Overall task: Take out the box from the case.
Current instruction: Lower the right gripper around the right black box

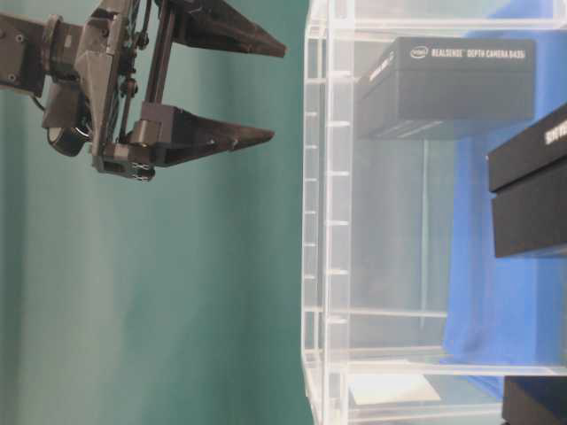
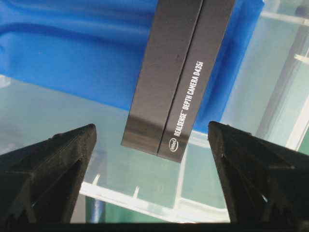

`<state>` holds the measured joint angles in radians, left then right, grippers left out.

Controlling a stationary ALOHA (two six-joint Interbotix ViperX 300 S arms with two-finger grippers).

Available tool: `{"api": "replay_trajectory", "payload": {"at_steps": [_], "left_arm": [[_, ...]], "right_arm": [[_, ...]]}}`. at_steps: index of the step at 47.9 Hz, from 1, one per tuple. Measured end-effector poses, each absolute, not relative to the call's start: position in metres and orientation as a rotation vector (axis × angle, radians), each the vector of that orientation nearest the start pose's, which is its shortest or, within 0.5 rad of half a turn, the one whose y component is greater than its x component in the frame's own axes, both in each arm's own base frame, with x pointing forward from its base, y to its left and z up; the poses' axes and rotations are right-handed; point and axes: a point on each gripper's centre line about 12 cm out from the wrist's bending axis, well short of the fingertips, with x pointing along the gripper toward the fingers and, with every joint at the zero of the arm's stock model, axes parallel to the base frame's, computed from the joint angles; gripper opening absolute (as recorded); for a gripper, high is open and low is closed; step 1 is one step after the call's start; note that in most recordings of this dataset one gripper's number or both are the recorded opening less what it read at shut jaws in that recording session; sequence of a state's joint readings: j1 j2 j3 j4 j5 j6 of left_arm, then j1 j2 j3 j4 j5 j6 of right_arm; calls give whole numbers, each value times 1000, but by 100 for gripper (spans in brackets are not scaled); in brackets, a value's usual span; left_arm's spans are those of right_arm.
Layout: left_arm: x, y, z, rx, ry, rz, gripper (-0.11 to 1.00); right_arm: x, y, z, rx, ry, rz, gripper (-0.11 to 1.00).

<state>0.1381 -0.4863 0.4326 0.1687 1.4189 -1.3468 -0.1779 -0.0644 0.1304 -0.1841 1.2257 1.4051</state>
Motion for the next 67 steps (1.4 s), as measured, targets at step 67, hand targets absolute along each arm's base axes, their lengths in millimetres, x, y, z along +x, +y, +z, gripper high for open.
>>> {"api": "replay_trajectory", "payload": {"at_steps": [67], "left_arm": [[232,47,322,-1060,989,1093,97]], "right_arm": [[366,-99,241,1140,846,-1178,92]]}}
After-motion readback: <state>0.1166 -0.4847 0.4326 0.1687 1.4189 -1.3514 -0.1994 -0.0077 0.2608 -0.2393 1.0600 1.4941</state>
